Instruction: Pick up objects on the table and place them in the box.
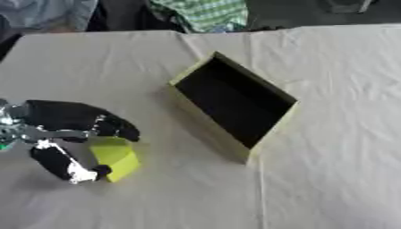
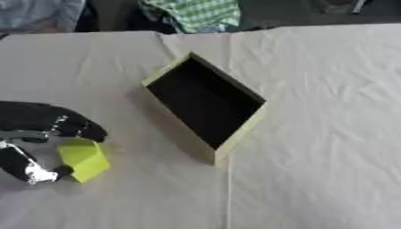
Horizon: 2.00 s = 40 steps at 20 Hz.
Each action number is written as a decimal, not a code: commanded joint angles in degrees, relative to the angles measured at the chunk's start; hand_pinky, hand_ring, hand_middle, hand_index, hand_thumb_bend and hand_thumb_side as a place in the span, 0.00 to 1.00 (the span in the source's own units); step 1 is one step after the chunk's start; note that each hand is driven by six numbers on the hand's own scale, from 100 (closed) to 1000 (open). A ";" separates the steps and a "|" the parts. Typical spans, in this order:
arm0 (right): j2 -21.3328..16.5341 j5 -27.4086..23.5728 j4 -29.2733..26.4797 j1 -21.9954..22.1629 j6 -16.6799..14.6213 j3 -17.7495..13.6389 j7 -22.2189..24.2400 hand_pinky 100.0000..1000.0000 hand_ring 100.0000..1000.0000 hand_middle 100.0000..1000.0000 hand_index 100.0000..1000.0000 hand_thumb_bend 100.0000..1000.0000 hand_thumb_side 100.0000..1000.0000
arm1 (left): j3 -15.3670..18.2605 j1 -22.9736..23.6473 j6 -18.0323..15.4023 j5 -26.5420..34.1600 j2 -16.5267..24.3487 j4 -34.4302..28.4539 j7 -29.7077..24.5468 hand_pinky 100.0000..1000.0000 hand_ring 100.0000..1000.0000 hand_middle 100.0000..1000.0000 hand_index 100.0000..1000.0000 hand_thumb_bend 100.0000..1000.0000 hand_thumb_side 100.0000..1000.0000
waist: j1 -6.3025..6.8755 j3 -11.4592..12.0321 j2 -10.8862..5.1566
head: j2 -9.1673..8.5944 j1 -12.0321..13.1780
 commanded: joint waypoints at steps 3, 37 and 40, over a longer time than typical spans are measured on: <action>-0.83 -0.50 -0.97 -0.87 -0.18 -0.23 0.07 0.76 0.57 0.59 0.84 0.00 0.68 | -0.34 -0.99 -18.51 -2.36 1.18 0.19 -16.45 0.95 0.95 0.97 1.00 0.09 0.54 | 0.67 -0.01 -0.02 | -0.72 0.23; -0.46 -0.88 -0.97 -0.63 -0.09 0.05 0.50 0.76 0.57 0.58 0.84 0.00 0.68 | 3.29 -0.44 -21.36 -17.41 5.97 -4.44 -13.59 1.00 1.00 1.00 0.97 0.19 0.42 | 0.74 0.00 0.86 | -1.73 0.15; -0.44 -0.87 -0.97 -0.52 -0.01 0.10 0.57 0.76 0.57 0.58 0.84 0.00 0.69 | 4.04 -0.73 -20.03 -19.93 5.83 -4.95 -10.97 1.00 1.00 1.00 0.97 0.22 0.43 | 0.73 0.15 0.93 | -1.69 0.06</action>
